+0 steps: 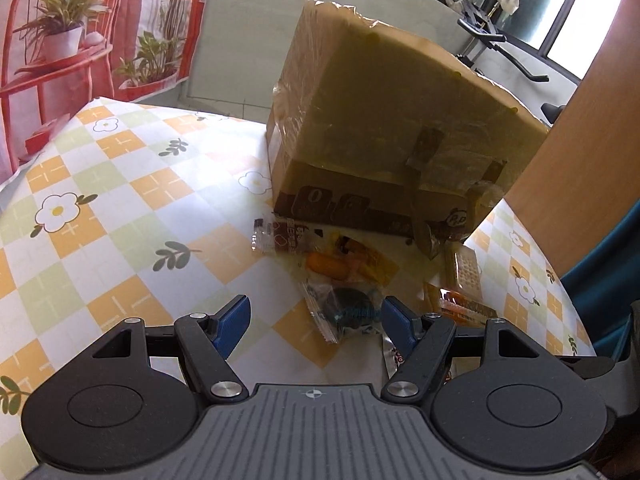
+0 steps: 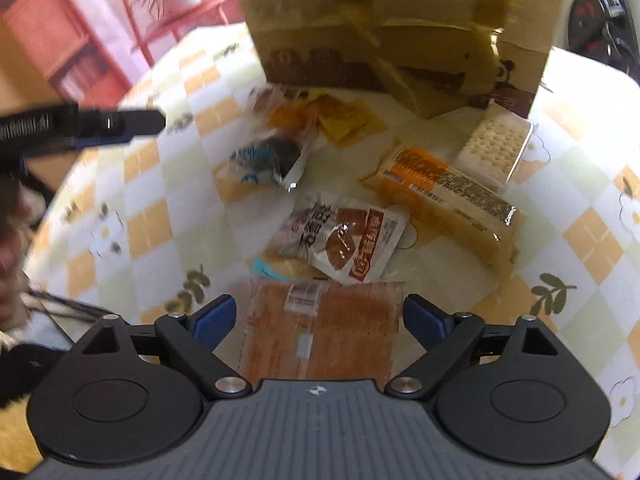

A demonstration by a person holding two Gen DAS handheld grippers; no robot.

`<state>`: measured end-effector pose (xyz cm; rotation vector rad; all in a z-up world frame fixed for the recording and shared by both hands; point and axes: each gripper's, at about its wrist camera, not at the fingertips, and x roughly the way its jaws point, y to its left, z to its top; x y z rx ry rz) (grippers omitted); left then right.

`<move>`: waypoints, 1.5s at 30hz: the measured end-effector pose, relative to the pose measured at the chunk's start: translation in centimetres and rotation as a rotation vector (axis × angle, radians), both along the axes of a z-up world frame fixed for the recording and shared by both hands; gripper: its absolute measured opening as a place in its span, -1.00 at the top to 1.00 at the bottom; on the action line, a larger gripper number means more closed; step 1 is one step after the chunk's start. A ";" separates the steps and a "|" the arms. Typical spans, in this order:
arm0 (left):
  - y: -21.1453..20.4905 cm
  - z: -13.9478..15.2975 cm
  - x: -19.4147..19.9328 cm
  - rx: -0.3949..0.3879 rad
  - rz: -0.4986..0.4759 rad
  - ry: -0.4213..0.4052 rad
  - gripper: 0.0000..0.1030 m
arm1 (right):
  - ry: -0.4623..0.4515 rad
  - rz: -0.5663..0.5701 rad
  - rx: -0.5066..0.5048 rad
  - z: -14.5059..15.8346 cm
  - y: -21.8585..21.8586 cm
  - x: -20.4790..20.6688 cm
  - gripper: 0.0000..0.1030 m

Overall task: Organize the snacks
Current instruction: 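Move both tools back down to the snacks on the table, then close right tool on orange bread loaf while left tool grasps orange-striped cake bar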

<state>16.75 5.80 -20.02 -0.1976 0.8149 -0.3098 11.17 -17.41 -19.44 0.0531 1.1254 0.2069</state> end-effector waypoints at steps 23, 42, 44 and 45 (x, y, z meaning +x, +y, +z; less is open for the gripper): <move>-2.1 -0.4 1.2 -0.029 -0.042 0.021 -0.43 | -0.074 -0.041 -0.058 -0.1 -4.6 -0.4 -0.52; -10.8 -1.8 5.1 -0.076 -0.261 0.034 -0.41 | -0.122 -0.138 -0.082 0.0 -9.7 -1.4 -0.51; -12.5 -2.4 5.8 -0.073 -0.303 0.038 -0.39 | -0.125 -0.142 -0.076 -0.1 -9.9 -1.4 -0.51; -13.4 -2.7 6.1 -0.069 -0.330 0.041 -0.39 | -0.127 -0.142 -0.075 -0.1 -10.0 -1.4 -0.51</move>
